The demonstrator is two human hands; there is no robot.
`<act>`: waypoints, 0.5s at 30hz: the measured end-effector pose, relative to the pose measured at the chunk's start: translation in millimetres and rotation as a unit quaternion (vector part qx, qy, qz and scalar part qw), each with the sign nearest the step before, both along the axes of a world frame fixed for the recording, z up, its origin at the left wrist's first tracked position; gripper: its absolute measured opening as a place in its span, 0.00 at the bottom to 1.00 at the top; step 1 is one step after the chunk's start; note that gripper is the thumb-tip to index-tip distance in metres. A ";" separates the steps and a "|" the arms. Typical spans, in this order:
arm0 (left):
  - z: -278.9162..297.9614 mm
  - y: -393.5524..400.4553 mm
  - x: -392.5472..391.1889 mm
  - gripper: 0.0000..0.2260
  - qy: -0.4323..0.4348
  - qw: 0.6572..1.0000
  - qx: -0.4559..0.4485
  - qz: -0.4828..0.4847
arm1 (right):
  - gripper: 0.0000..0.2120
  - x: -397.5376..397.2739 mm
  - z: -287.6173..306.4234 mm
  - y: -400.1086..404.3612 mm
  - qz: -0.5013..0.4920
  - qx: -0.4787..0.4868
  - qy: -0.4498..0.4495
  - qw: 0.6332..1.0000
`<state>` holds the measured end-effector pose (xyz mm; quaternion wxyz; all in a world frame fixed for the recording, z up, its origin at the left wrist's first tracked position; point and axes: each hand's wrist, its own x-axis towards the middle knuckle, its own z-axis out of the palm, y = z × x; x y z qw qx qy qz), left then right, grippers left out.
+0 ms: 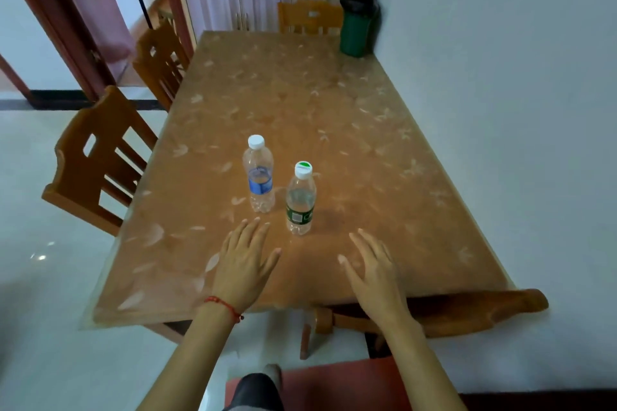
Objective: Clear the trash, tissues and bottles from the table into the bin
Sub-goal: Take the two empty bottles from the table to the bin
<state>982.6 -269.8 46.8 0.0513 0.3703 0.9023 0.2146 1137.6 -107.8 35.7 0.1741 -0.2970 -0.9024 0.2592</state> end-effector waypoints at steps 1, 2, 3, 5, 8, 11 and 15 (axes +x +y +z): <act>-0.3 1.7 -10.9 0.24 0.000 1.000 -0.004 0.000 | 0.23 -11.9 0.2 3.1 -0.003 -0.008 0.001 1.000; -1.0 2.7 -21.3 0.24 0.000 1.000 -0.006 -0.001 | 0.23 -23.8 0.4 5.8 -0.005 -0.016 0.001 1.000; -2.3 2.7 -31.0 0.26 -0.004 1.000 -0.008 -0.001 | 0.24 -35.5 0.2 7.7 -0.006 -0.023 0.001 1.000; -5.0 2.1 -49.0 0.32 -0.010 1.000 -0.004 -0.003 | 0.25 -57.3 -0.3 10.3 -0.005 -0.038 0.005 0.999; -8.9 1.6 -71.9 0.36 -0.012 1.000 -0.004 -0.005 | 0.28 -88.0 0.5 13.4 -0.007 -0.087 0.027 0.996; -9.5 1.9 -86.0 0.39 -0.013 1.000 0.004 -0.002 | 0.31 -112.7 -1.5 17.0 -0.014 -0.134 0.045 0.990; -10.5 4.8 -96.5 0.37 -0.029 0.999 0.007 0.016 | 0.37 -135.9 -8.2 25.0 -0.025 -0.164 0.052 0.985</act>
